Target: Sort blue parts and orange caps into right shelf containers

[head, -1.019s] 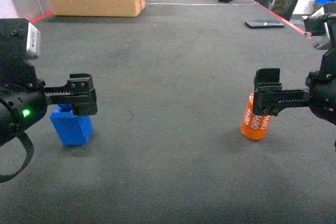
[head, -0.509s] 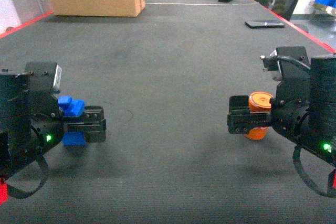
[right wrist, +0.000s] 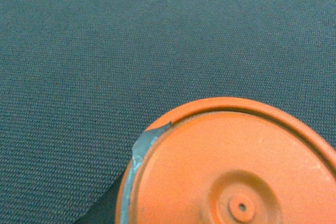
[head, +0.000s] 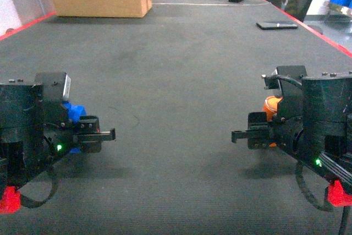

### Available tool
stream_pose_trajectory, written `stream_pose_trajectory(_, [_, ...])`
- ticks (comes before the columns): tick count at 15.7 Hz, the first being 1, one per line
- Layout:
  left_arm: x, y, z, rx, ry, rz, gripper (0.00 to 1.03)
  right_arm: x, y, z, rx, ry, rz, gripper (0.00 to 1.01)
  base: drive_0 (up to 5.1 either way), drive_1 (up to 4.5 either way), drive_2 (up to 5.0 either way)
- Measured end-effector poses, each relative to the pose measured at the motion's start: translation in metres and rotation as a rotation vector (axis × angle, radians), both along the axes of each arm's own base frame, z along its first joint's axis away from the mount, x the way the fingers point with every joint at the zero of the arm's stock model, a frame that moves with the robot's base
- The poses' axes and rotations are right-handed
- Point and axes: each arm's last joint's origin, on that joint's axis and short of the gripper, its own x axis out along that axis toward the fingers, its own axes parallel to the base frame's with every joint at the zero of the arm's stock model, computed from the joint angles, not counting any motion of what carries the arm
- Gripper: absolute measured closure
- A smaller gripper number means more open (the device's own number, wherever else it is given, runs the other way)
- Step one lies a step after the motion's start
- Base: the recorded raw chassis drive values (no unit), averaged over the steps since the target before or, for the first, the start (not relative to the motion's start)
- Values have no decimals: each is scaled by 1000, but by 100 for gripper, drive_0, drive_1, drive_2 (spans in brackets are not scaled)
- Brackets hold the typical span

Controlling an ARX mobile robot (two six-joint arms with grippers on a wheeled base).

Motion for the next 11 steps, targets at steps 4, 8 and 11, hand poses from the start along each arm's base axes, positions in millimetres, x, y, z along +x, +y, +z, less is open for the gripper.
stream_pose_trajectory(4, [-18, 3, 12, -23, -88, 66, 61, -22, -7, 16, 41, -51, -20, 57, 0, 0, 0])
stream_pose_trajectory(8, [-46, 11, 52, 0, -248, 119, 61, -53, -19, 66, 77, -209, -43, 57, 0, 0, 0])
stream_pose_trajectory(11, [-78, 18, 86, 21, -344, 159, 61, -94, -40, 93, 71, -269, -75, 57, 0, 0, 0])
